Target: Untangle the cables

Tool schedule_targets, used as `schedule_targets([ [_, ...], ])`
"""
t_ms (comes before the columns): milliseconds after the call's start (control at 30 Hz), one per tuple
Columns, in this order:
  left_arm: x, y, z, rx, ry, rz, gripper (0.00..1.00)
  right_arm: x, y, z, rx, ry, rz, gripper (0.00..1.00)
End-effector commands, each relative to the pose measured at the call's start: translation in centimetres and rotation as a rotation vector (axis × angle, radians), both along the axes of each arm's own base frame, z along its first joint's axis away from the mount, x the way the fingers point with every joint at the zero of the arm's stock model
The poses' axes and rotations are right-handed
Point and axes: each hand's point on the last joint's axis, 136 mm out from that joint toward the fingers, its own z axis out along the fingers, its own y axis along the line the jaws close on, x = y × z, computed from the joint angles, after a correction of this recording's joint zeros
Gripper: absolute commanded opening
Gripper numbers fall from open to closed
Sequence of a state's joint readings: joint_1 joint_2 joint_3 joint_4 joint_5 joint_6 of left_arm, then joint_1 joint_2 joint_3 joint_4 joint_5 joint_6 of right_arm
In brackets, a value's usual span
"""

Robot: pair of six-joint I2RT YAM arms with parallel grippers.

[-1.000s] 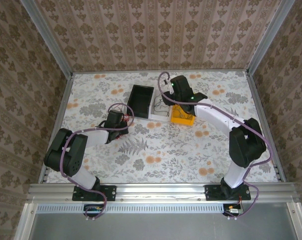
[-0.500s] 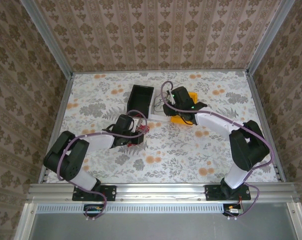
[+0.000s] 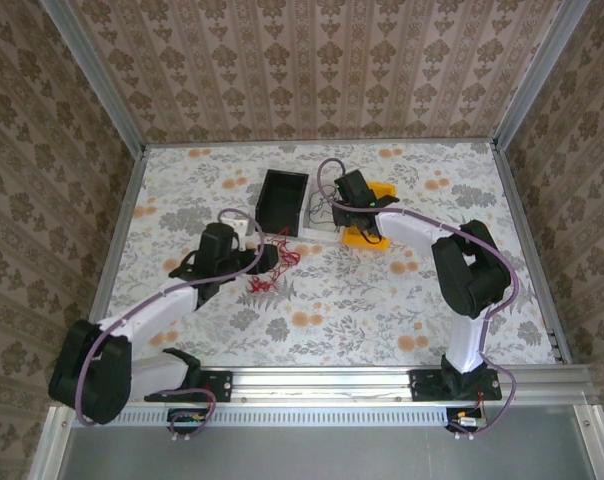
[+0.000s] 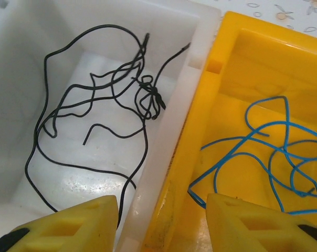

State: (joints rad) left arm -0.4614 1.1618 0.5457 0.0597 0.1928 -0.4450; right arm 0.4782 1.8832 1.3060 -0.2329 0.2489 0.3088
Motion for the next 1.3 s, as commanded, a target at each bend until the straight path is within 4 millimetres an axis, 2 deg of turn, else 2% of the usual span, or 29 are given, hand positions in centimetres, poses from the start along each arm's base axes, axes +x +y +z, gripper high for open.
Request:
schedule_targets([
  [0, 0.4, 2.7, -0.2, -0.026, 0.017, 0.130, 0.79, 0.6, -3.4, -0.6, -0.025, 0.035, -0.117, 0.48],
  [167, -0.2, 3.3, -1.5, 0.015, 0.066, 0.122, 0.79, 1.2, -7.3, 0.0, -0.013, 0.029, -0.201, 0.48],
  [267, -0.4, 3.0, -2.6, 0.014, 0.102, 0.114, 0.79, 1.3, -7.3, 1.7, 0.009, -0.010, -0.155, 0.48],
  [400, -0.3, 2.9, -3.5, 0.016, 0.122, 0.116, 0.78, 0.3, -4.3, 5.0, 0.092, -0.095, -0.020, 0.48],
  [533, -0.1, 2.5, -4.2, 0.018, 0.149, 0.107, 0.75, -2.1, -0.8, 6.8, 0.128, -0.133, 0.099, 0.48],
  [600, -0.2, 2.2, -4.8, 0.016, 0.169, 0.097, 0.73, -3.8, 2.3, 6.9, 0.183, -0.120, 0.214, 0.48],
  [700, -0.3, 1.4, -5.4, 0.006, 0.192, 0.068, 0.70, -6.8, 7.1, 5.9, 0.264, -0.054, 0.403, 0.47],
  [800, -0.4, 0.3, -5.7, 0.020, 0.201, 0.024, 0.69, -8.8, 10.1, 4.3, 0.250, 0.002, 0.505, 0.46],
  [900, -0.2, -0.3, -6.1, 0.049, 0.213, -0.002, 0.65, -9.1, 11.2, 3.4, 0.253, 0.027, 0.515, 0.45],
  [1033, 0.5, 0.1, -6.7, 0.087, 0.217, 0.017, 0.59, -9.0, 12.0, 3.1, 0.279, 0.042, 0.534, 0.45],
  [1133, 1.3, 0.2, -6.6, 0.112, 0.200, 0.026, 0.53, -9.4, 12.5, 2.0, 0.287, 0.094, 0.560, 0.44],
  [1267, 2.1, -0.2, -6.5, 0.131, 0.196, 0.010, 0.38, -9.6, 13.2, 0.3, 0.298, 0.155, 0.572, 0.43],
])
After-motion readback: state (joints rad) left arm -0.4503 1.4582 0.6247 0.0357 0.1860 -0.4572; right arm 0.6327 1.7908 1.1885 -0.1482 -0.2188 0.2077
